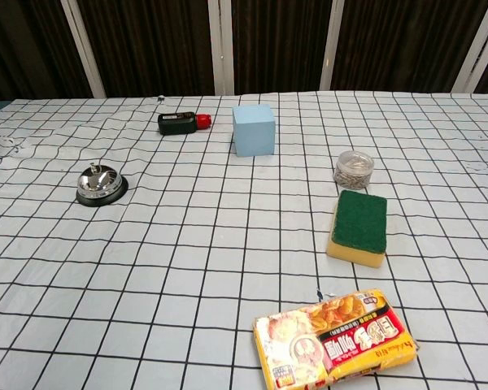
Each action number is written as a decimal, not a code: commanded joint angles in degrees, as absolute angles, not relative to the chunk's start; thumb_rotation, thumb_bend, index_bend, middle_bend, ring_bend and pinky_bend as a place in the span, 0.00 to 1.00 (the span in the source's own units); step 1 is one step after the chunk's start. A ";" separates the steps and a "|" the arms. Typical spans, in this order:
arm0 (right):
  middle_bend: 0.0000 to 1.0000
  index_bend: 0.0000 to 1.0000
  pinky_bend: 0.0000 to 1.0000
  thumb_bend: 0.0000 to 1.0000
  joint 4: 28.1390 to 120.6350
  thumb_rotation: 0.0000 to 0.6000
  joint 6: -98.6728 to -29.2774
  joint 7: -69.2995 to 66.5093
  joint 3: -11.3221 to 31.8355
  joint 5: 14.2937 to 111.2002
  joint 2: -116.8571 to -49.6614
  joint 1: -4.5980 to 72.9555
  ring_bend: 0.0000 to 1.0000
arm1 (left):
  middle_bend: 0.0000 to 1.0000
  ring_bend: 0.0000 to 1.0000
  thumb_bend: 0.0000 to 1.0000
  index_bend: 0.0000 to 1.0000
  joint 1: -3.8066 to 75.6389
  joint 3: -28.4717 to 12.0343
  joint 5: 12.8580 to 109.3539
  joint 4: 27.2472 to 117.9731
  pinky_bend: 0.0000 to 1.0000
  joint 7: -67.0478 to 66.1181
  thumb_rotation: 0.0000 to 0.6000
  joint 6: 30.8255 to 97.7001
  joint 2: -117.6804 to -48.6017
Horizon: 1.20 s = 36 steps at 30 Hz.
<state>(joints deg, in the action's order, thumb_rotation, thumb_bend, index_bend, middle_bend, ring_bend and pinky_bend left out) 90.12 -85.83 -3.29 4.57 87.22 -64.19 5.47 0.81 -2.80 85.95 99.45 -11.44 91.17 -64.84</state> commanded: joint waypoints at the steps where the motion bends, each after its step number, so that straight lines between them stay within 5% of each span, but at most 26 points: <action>1: 0.00 0.08 0.00 0.31 89.99 1.00 -85.66 -3.20 4.66 87.00 -64.28 5.53 0.03 | 0.03 0.00 0.87 0.03 0.60 -2.90 85.77 99.47 0.00 -11.15 1.00 91.44 -64.68; 21: 0.00 0.08 0.00 0.30 90.52 1.00 -85.68 -3.36 4.17 87.51 -63.85 5.35 0.03 | 0.03 0.00 0.87 0.03 0.37 -2.98 87.02 100.71 0.00 -11.42 1.00 92.30 -64.10; 36: 0.00 0.08 0.00 0.31 90.26 1.00 -85.61 -4.16 4.24 87.40 -63.75 5.36 0.03 | 0.05 0.00 0.88 0.03 15.15 -9.70 81.64 95.14 0.00 -19.50 1.00 74.53 -72.12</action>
<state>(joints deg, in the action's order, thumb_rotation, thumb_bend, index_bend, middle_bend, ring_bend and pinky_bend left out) 90.26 -85.59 -4.14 4.25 87.37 -63.76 5.37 12.01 -8.00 84.30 97.35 -16.91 78.27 -69.48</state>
